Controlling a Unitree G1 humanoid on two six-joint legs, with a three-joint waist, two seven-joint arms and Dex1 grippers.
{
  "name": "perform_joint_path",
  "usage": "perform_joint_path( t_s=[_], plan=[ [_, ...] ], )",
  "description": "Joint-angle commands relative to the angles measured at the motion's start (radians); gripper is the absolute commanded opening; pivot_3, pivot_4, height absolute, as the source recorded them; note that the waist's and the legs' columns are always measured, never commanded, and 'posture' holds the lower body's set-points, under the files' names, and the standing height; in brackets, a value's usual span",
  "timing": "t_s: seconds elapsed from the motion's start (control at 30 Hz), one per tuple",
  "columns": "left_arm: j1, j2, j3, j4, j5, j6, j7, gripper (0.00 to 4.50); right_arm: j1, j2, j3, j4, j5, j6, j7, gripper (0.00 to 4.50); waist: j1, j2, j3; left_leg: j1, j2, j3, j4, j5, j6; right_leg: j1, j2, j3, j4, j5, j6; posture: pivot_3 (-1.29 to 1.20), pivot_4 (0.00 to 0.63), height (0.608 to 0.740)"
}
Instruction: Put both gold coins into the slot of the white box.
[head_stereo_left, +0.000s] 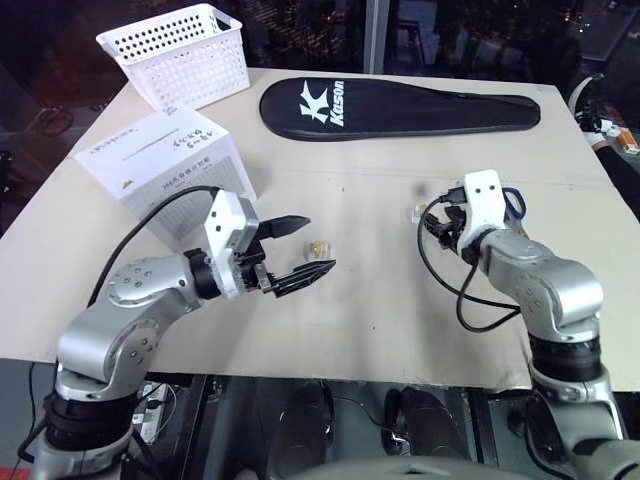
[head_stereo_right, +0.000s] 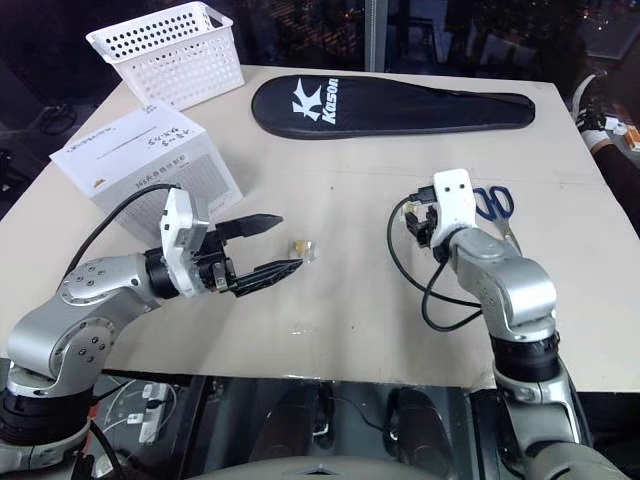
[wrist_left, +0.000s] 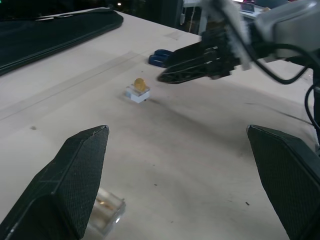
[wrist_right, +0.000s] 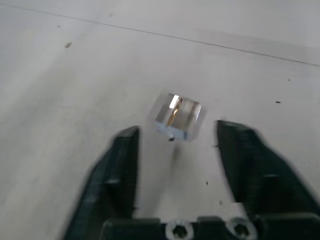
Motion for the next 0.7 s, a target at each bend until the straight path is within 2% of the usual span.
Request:
perform_joint_path(
  t_s=[0.03,0.7],
  plan=[
    [0.001,-0.001,0.017,-0.046,-0.025,-0.002,0.015,4.5,-0.051,0.015,0.002,0.031,-0.029,0.001,-0.005,1.62,-0.002,0.0,0.0,0.0,0.0,0.0,0.0,0.0,0.0,0.0,0.0,0.0,0.0,0.0,0.0,0.0,0.15,0.74],
    [0.055,0.007,0.035,-0.062,-0.037,-0.029,0.022,4.5,-0.106,0.106,-0.001,0.154,-0.087,-0.012,0.013,1.62,-0.021,0.0,0.0,0.0,0.0,0.0,0.0,0.0,0.0,0.0,0.0,0.0,0.0,0.0,0.0,0.0,0.15,0.74]
  ],
)
